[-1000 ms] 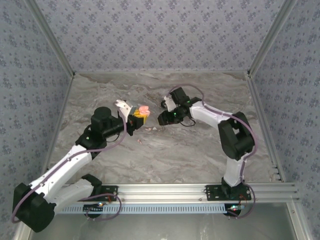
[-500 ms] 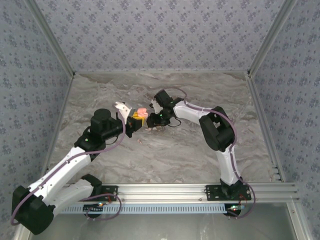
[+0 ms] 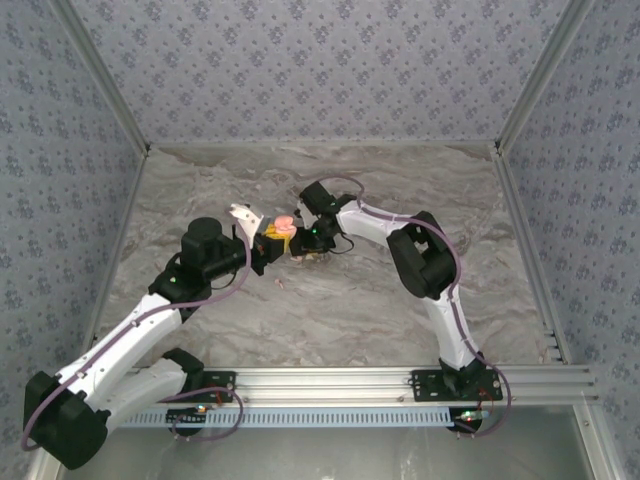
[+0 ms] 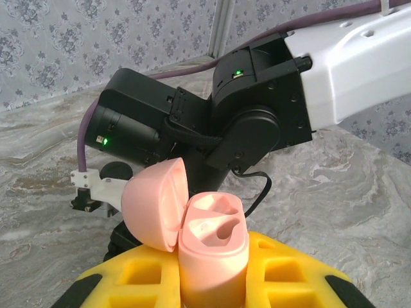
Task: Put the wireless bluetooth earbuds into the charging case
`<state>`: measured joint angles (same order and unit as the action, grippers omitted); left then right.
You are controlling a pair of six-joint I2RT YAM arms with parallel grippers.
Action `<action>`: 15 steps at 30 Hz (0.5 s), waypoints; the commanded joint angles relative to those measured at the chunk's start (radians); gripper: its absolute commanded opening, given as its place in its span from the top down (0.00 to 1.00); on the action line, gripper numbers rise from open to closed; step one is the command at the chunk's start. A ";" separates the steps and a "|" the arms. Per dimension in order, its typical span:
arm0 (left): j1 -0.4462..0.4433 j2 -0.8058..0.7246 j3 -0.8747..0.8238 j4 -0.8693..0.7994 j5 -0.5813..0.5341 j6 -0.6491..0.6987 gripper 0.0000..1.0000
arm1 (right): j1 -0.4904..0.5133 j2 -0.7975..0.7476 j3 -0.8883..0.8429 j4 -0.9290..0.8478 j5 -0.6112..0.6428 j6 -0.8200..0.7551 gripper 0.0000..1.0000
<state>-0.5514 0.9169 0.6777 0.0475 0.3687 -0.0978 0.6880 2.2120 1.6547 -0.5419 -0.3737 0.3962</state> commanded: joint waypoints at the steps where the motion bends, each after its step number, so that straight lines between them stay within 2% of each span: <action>1: 0.004 -0.022 0.000 -0.003 -0.012 0.014 0.83 | 0.019 0.043 0.038 -0.091 0.040 -0.003 0.62; 15: 0.004 -0.024 0.004 -0.012 -0.013 0.015 0.83 | 0.023 0.044 0.055 -0.238 0.193 -0.085 0.74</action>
<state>-0.5514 0.9161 0.6777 0.0425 0.3653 -0.0948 0.7116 2.2349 1.7176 -0.6426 -0.2531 0.3450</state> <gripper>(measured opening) 0.189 0.261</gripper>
